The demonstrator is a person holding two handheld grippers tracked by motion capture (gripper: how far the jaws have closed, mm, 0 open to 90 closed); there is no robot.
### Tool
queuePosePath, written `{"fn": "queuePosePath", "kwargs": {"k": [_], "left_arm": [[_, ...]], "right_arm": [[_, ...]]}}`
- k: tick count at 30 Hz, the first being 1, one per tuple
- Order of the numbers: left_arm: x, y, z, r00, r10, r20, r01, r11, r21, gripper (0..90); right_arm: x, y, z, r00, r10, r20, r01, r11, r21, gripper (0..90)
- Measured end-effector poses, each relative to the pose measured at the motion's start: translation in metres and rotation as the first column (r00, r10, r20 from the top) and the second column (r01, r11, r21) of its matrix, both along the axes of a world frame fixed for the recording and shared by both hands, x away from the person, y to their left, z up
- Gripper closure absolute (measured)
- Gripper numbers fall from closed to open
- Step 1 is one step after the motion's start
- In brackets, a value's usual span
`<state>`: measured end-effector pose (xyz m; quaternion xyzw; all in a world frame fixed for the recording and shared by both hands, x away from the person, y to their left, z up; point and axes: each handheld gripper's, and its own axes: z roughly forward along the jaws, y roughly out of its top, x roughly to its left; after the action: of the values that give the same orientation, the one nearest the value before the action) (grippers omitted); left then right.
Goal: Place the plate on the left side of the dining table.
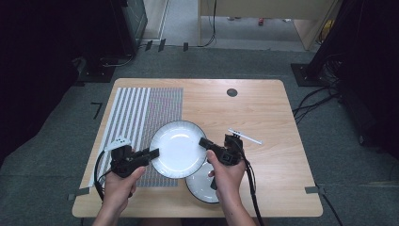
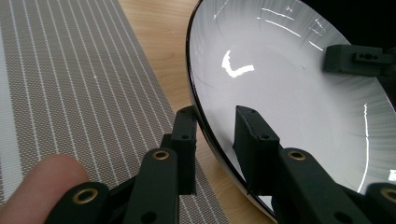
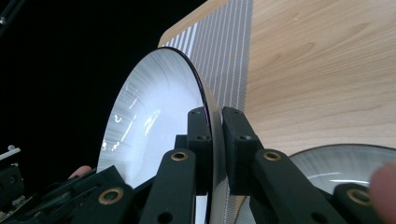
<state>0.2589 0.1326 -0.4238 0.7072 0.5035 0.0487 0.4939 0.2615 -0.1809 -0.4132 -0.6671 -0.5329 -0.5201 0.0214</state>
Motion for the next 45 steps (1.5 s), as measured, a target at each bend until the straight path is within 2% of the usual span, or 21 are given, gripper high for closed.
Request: {"fn": "queuePosePath", "kwargs": {"k": [10,16,21,27,34,39,45], "left_arm": [[0.007,0.017,-0.003,0.9992,0.039,-0.011,-0.039,0.9992,0.003,71.2],[0.012,0.025,0.001,0.9983,0.056,-0.016,-0.056,0.9984,0.005,71.3],[0.019,0.035,0.006,0.9973,0.069,-0.024,-0.069,0.9976,0.010,72.5],[0.031,0.045,0.015,0.9968,0.077,-0.019,-0.077,0.9966,0.030,73.1],[0.045,0.060,0.020,0.9955,0.092,-0.023,-0.092,0.9956,0.020,73.5],[0.058,0.069,0.018,0.9933,0.107,-0.042,-0.106,0.9942,0.017,73.9],[0.072,0.077,0.015,0.9913,0.118,-0.059,-0.116,0.9927,0.034,73.9]], "right_arm": [[0.015,0.020,-0.004,0.9998,0.021,-0.005,-0.021,0.9998,0.000,82.6],[0.025,0.027,-0.002,0.9994,0.034,-0.008,-0.033,0.9994,0.005,82.6],[0.033,0.037,-0.001,0.9990,0.043,-0.008,-0.043,0.9990,0.008,82.8],[0.043,0.047,0.000,0.9990,0.043,-0.013,-0.042,0.9985,0.035,82.8],[0.058,0.062,0.007,0.9990,0.041,-0.017,-0.040,0.9985,0.037,82.6],[0.070,0.072,0.007,0.9979,0.042,-0.050,-0.039,0.9980,0.050,82.3],[0.086,0.081,0.003,0.9956,0.045,-0.082,-0.041,0.9976,0.055,82.2]]}}
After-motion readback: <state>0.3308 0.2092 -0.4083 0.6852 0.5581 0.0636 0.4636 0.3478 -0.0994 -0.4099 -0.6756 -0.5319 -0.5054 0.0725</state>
